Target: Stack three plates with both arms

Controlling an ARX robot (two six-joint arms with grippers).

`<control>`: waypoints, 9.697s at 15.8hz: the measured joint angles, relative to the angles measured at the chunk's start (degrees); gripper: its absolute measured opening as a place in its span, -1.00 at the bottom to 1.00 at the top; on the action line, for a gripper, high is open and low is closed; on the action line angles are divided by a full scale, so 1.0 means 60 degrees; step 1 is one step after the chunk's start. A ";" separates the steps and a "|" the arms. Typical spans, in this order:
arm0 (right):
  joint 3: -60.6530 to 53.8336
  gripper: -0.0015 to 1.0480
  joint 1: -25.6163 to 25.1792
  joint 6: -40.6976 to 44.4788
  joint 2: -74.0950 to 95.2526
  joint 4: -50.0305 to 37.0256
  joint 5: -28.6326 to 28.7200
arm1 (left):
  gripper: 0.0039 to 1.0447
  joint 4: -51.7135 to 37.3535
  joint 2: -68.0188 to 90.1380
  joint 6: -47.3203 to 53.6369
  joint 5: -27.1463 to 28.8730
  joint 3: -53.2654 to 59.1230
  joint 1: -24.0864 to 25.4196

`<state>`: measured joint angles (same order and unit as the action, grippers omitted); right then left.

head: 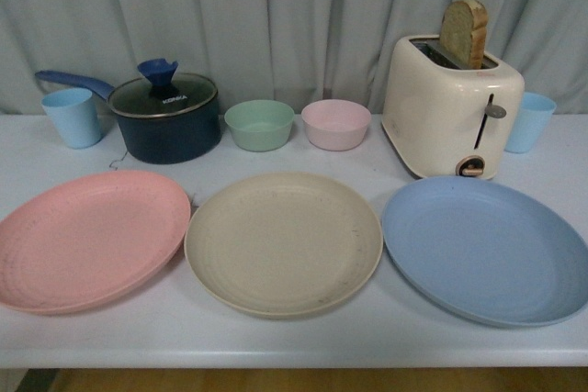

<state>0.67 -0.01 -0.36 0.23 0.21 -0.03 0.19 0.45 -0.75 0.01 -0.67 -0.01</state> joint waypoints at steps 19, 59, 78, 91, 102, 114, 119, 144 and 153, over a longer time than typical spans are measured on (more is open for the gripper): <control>0.0000 0.87 0.0000 0.0004 0.0000 0.0000 0.0000 | 0.88 0.0000 0.0000 0.0000 0.0000 0.0000 0.0000; 0.0000 0.87 0.0000 0.0011 0.0000 0.0000 0.0007 | 0.38 -0.0361 2.0720 0.2565 -0.2419 -1.1041 0.3399; 0.0000 0.87 0.0000 0.0007 0.0000 0.0000 0.0007 | -0.96 0.0437 1.6826 -0.0127 -0.2430 -0.9668 0.2779; 0.0000 0.87 0.0000 0.0007 0.0000 0.0000 0.0007 | -0.96 -0.0127 1.7810 -0.1898 -0.1249 -0.9694 -0.1468; 0.0000 0.87 0.0000 0.0007 0.0000 0.0000 0.0007 | -0.96 -0.0401 1.9362 -0.1676 -0.0925 -1.1052 -0.2084; 0.0000 0.87 0.0000 0.0007 0.0000 0.0000 0.0007 | 0.41 -0.1384 1.8414 -0.0495 -0.0557 -1.0003 -0.1705; 0.0000 0.87 0.0000 0.0007 0.0000 0.0000 0.0007 | 0.44 -0.9242 1.5963 0.0397 0.1443 -0.5934 -0.1734; 0.0000 0.87 0.0000 0.0007 0.0000 -0.0004 0.0007 | -0.97 -0.4200 0.4120 0.0146 0.0004 0.0004 0.0007; 0.0000 0.87 0.0000 0.0007 0.0000 0.0000 0.0007 | -0.97 -0.1982 0.1880 0.0146 0.0004 0.0004 0.0007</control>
<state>0.67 -0.01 -0.32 0.23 0.21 0.01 -11.70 11.73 0.12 0.03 -0.64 0.03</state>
